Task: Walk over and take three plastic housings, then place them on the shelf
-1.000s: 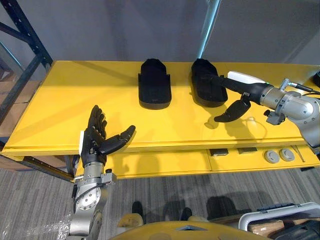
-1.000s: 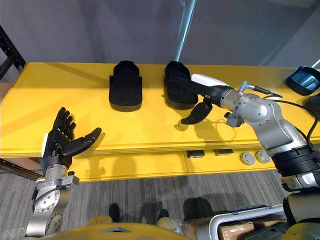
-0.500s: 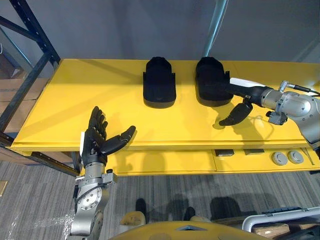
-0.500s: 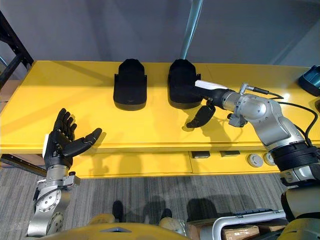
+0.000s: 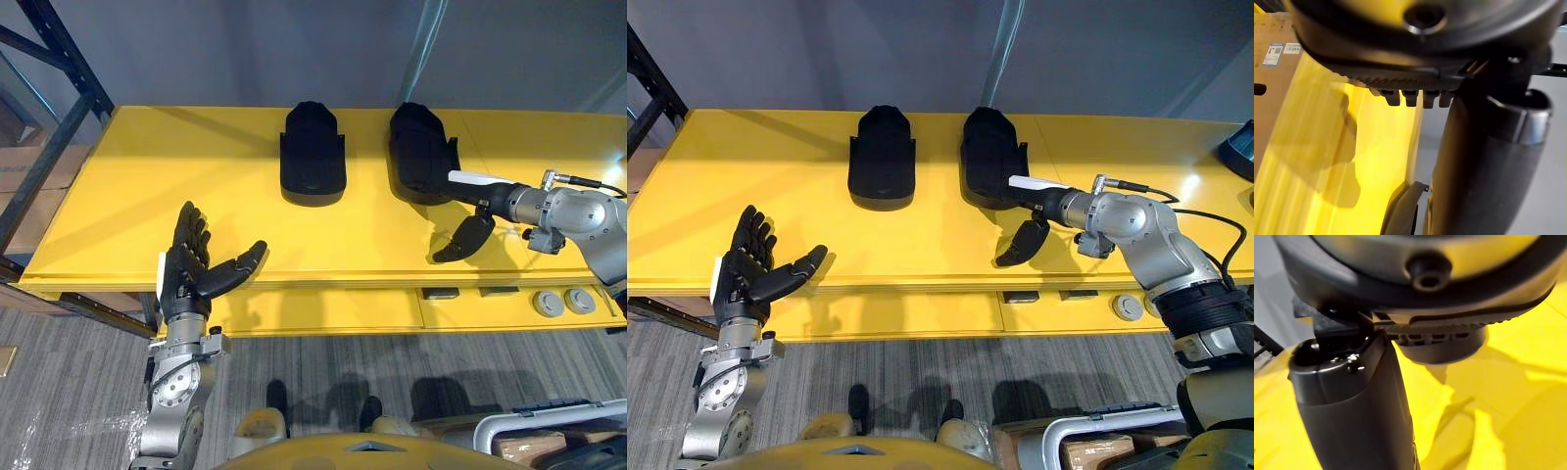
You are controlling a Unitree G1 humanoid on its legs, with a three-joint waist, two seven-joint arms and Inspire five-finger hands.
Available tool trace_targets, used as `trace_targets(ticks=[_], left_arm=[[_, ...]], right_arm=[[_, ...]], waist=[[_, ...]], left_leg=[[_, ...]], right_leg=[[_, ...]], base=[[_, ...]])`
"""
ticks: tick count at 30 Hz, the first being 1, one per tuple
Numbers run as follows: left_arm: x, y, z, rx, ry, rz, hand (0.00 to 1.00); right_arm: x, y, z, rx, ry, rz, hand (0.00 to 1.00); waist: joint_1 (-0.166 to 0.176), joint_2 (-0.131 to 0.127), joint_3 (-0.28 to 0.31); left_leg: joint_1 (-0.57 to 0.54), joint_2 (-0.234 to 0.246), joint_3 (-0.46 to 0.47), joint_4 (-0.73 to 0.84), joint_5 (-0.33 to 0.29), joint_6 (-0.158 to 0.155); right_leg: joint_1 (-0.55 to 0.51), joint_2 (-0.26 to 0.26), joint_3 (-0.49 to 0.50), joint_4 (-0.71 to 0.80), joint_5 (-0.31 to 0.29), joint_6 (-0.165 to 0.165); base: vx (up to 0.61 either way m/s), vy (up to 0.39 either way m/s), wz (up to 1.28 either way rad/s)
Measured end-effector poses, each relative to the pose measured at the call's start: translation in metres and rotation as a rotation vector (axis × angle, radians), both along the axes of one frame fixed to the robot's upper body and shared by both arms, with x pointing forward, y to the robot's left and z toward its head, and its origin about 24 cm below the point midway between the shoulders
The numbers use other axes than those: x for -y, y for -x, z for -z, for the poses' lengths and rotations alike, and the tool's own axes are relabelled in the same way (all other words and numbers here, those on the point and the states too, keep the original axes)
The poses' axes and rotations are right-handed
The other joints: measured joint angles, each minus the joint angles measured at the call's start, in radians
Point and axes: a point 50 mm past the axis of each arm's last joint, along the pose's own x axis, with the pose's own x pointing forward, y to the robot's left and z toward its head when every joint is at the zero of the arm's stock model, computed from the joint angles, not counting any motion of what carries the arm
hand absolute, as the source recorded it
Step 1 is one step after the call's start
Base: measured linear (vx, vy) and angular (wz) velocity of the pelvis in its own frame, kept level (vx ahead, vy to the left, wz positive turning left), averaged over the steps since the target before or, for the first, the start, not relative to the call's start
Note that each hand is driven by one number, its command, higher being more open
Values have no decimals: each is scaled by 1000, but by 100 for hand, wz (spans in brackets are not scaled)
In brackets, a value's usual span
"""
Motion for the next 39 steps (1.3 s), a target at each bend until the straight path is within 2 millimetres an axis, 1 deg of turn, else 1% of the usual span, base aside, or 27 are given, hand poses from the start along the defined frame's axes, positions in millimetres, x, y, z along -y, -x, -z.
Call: trace_targets(ticks=[7,14,17,25,27,31,32,33,34,36,37,39], left_arm=[[-4,0,-1,4,-7,-9,100],[-11,1,-5,14,-27,-17,100],[-12,1,-6,21,-30,-19,100],[-12,1,-7,23,-32,-11,100],[-12,1,-7,23,-32,-11,100],[-12,2,-7,23,-32,-9,100],[-11,2,-6,23,-32,-5,100],[-11,2,-6,24,-33,-3,100],[-11,2,-7,26,-33,0,100],[-11,2,-8,42,-32,2,100],[-11,2,-8,46,-33,4,100],[-10,2,-10,66,-30,10,100]], right_arm=[[4,3,5,-21,-5,21,100],[10,7,7,-24,-22,50,100],[10,9,7,-23,-24,46,100],[6,10,3,22,-41,19,100],[4,10,1,55,-75,11,100],[1,8,-8,191,-149,22,100],[0,6,-16,261,-166,30,100],[0,5,-19,294,-173,34,100],[0,4,-26,345,-185,37,100],[-1,2,-50,498,-221,33,100],[-1,2,-57,541,-232,32,100],[0,4,-85,704,-283,41,100]], waist=[[0,-7,4],[0,-23,13],[0,-29,16],[0,-29,16],[0,-29,16],[1,-29,14],[0,-27,13],[0,-27,13],[0,-26,12],[-4,-24,11],[-4,-23,10],[-7,-19,-1]], left_leg=[[1,1,2,0,-4,-6],[0,2,4,0,-9,-7],[0,2,8,0,-11,-7],[1,2,11,0,-15,-8],[1,2,11,0,-15,-8],[2,2,11,0,-15,-8],[2,2,11,0,-14,-8],[3,2,11,0,-13,-7],[3,2,10,0,-8,-1],[3,2,8,0,-7,-1],[3,2,8,0,-7,-1],[1,2,7,0,-6,-2]], right_leg=[[0,0,1,2,-1,-1],[-1,0,2,4,-2,-3],[-2,0,3,4,-2,-3],[-2,0,3,4,-2,-2],[-2,0,3,4,-2,-2],[-1,0,2,4,-2,-2],[-1,0,2,4,-2,-2],[-1,0,2,4,-2,-2],[-1,0,2,4,-2,-2],[-1,0,1,3,-2,-2],[-1,0,1,3,-2,-2],[0,1,1,-5,-1,-1]], base=[[0,0,0],[0,0,0],[0,0,-1],[0,0,0],[0,0,0],[0,0,0],[0,0,0],[0,0,0],[0,0,0],[0,0,0],[0,0,0],[0,0,0]])
